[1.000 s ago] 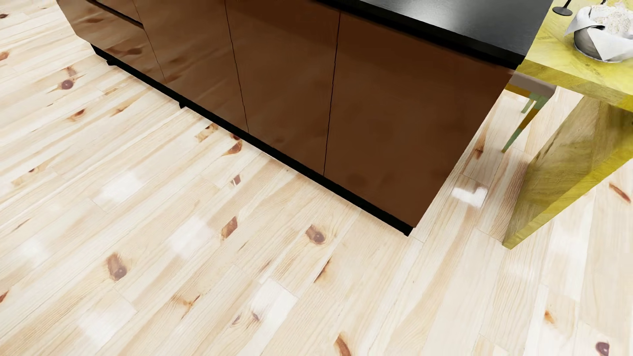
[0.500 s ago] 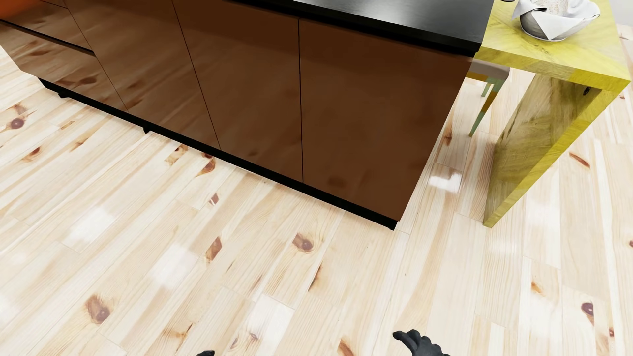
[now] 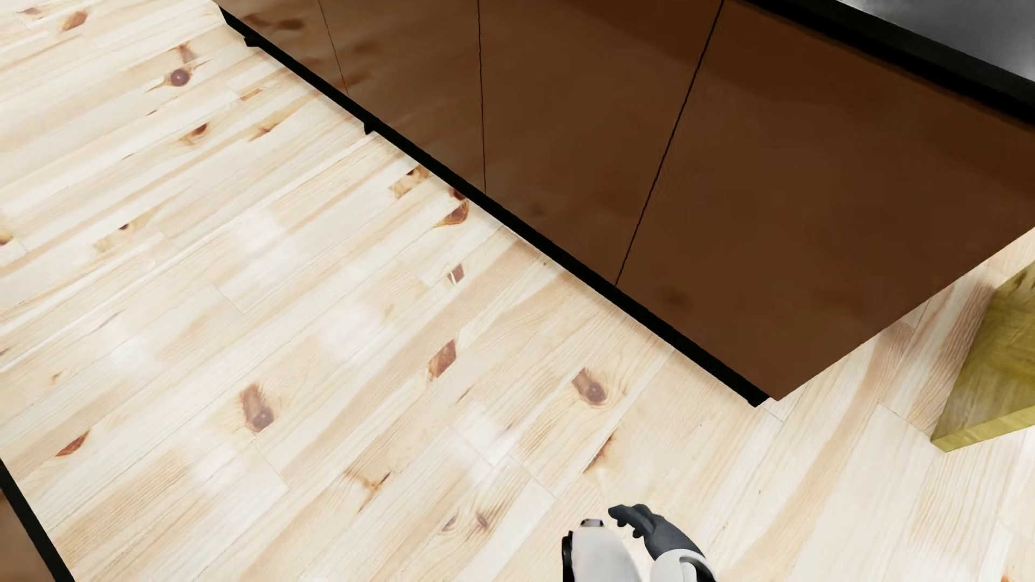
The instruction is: Move towards the armchair
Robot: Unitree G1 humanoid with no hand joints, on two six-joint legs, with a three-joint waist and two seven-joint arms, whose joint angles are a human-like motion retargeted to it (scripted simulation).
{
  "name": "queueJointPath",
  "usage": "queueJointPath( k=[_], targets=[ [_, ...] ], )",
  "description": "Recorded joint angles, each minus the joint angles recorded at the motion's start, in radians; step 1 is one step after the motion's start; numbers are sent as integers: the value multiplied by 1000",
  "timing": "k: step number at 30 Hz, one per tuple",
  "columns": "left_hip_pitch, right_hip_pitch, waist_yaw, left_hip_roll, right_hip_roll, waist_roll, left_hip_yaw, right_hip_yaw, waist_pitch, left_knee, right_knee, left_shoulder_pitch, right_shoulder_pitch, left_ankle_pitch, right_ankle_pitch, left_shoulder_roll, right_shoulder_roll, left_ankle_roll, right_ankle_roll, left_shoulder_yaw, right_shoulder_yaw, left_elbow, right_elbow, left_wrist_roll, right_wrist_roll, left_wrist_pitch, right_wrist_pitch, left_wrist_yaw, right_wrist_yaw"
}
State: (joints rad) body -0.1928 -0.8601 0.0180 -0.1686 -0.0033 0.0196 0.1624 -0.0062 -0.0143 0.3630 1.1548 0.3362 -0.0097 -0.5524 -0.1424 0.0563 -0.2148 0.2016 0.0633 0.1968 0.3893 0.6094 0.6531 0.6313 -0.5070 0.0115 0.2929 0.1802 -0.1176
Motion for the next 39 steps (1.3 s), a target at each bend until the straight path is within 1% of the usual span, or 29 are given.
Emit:
queueJointPath(
  k=[3, 6, 7, 8, 9, 10, 11, 12, 13, 14, 15, 17, 19, 21, 23, 24, 25, 26, 27, 28, 30, 31, 33, 34, 35, 36, 37, 38, 39],
  targets=[
    [51, -113, -32, -54, 108, -4, -122, -93, 8, -8, -177, -144, 161, -27, -7, 85, -14, 29, 75, -114, -54, -37, 39, 29, 17, -41, 19, -2, 7],
    [135, -100, -83, -86, 204, -1, -234, 16, 21, 15, -558, -255, 303, -17, 26, 120, -22, 46, 120, -247, -74, -102, 89, 67, -50, -56, 98, -28, 110],
    [151, -79, -102, -89, 204, 5, -253, 30, 28, 57, -549, -279, 339, 30, 76, 122, -17, 51, -50, -292, -84, -114, 99, 58, -87, -48, 120, -43, 143],
    [146, -64, -120, -97, 177, 11, -272, 5, 38, 143, -497, -275, 367, 104, 25, 123, -5, 49, -85, -328, -108, -129, 105, 35, -115, -38, 138, -53, 157],
    [108, -30, -139, -92, 143, 19, -265, -11, 49, 284, -452, -250, 388, 261, -20, 120, 14, -107, -112, -363, -146, -142, 109, 5, -127, -28, 151, -63, 149],
    [44, 21, -150, -101, 103, 24, -291, -26, 58, 458, -433, -220, 404, 457, -74, 123, 39, -413, -135, -403, -183, -148, 112, -12, -126, -16, 156, -91, 135],
    [-55, 85, -165, -97, 49, 27, -209, -57, 65, 657, -437, -196, 407, 579, -125, 135, 66, -448, -132, -440, -203, -151, 117, -2, -118, 0, 149, -133, 132],
    [-164, 164, -162, -57, 8, 30, -195, -89, 68, 818, -467, -171, 393, 535, -163, 141, 84, -450, -116, -452, -201, -149, 127, 27, -114, 14, 134, -158, 138],
    [-279, 257, -144, 23, -18, 33, -177, -114, 70, 916, -518, -140, 361, 463, -191, 124, 85, -454, -97, -424, -175, -134, 139, 46, -119, 31, 118, -136, 149],
    [-382, 355, -116, 106, -33, 34, -147, -133, 68, 937, -576, -104, 315, 390, -214, 91, 75, -430, -80, -359, -138, -102, 155, 31, -142, 47, 100, -76, 160],
    [-477, 450, -84, 170, -41, 33, -112, -152, 64, 896, -627, -79, 266, 343, -240, 57, 56, -354, -65, -273, -96, -58, 154, -9, -171, 69, 81, -6, 170],
    [-624, 633, -25, 202, -48, 24, -119, -193, 58, 677, -689, -57, 162, 301, -321, 27, -14, -278, -35, -123, -30, 1, 88, -85, -195, 128, 34, 90, 174],
    [-655, 817, 19, 193, -68, 11, -165, -212, 64, 251, -750, -1, 31, 371, -375, 57, -88, -255, 18, -32, -33, -10, 5, -135, -170, 109, 7, 86, 136],
    [-614, 968, 48, 223, -106, -5, -127, -191, 75, -65, -769, 72, -72, 423, -345, 65, -111, -207, 81, 18, -132, -17, -73, -141, -100, 82, 36, 81, 55],
    [-597, 1025, 67, 271, -173, -19, 26, -131, 89, 130, -641, 132, -99, 514, -139, 34, -126, -209, 107, 29, -204, -2, -168, -118, -70, 72, 44, 78, -58],
    [-586, 979, 73, 257, -205, -32, 43, -85, 98, 254, -462, 135, -75, 443, 78, 14, -138, -157, 58, 27, -220, 14, -224, -106, -60, 69, 29, 72, -94],
    [-552, 881, 73, 231, -253, -45, 53, -68, 106, 327, -232, 115, -32, 348, 260, 1, -143, -147, 93, 20, -228, 33, -272, -92, -48, 68, 17, 66, -109],
    [-493, 745, 65, 192, -277, -59, 55, -35, 113, 333, -16, 74, 11, 282, 264, -9, -140, -141, 34, 6, -223, 49, -304, -78, -39, 64, 16, 64, -100],
    [-412, 592, 52, 155, -239, -70, 51, 14, 117, 284, 135, 19, 44, 240, 167, -14, -128, -139, -20, -16, -204, 62, -313, -64, -38, 59, 23, 66, -71],
    [-317, 443, 39, 128, -194, -74, 35, 30, 116, 199, 199, -44, 73, 218, 141, -13, -106, -147, -27, -46, -177, 72, -300, -50, -40, 58, 31, 66, -33],
    [-121, 218, 12, 97, -128, -65, -8, -8, 98, 17, 90, -169, 142, 197, 73, -7, -68, -156, 16, -153, -132, 75, -227, -11, -45, 57, 35, 14, 50],
    [-47, 134, -4, 88, -105, -56, -31, -29, 84, -21, -30, -231, 191, 163, 58, 3, -66, -159, 7, -227, -116, 62, -198, 23, -55, 36, 34, -45, 98],
    [71, 24, -42, 74, -84, -44, -79, -28, 62, -9, -386, -344, 257, 59, 76, 36, -56, -163, -10, -405, -101, -29, -146, 92, -86, -49, 50, -139, 188],
    [136, 17, -60, 73, -87, -41, -95, -12, 53, -7, -630, -391, 296, 19, 67, 57, -46, -165, 24, -478, -115, -94, -121, 96, -93, -95, 57, -151, 198],
    [207, 31, -77, 80, -91, -38, -118, 1, 45, -10, -848, -417, 331, -1, 59, 79, -23, -167, 13, -526, -138, -153, -80, 69, -98, -129, 73, -138, 180],
    [260, 58, -91, 93, -111, -37, -134, -53, 39, 27, -946, -415, 363, 28, 40, 94, 4, -186, 4, -552, -157, -194, -25, 15, -110, -143, 105, -119, 153],
    [280, 75, -104, 123, -121, -33, -146, -100, 38, 126, -867, -388, 386, 118, 61, 114, 36, -192, -31, -559, -154, -224, 36, -46, -132, -133, 144, -104, 150],
    [242, 84, -113, 164, -114, -24, -160, -123, 42, 312, -745, -342, 395, 332, 156, 142, 65, -222, -136, -550, -128, -247, 93, -100, -160, -103, 165, -90, 182],
    [156, 105, -115, 205, -109, -12, -164, -145, 49, 564, -618, -283, 388, 580, 139, 162, 80, -297, -141, -520, -96, -259, 140, -139, -179, -65, 161, -63, 233]
  ],
)
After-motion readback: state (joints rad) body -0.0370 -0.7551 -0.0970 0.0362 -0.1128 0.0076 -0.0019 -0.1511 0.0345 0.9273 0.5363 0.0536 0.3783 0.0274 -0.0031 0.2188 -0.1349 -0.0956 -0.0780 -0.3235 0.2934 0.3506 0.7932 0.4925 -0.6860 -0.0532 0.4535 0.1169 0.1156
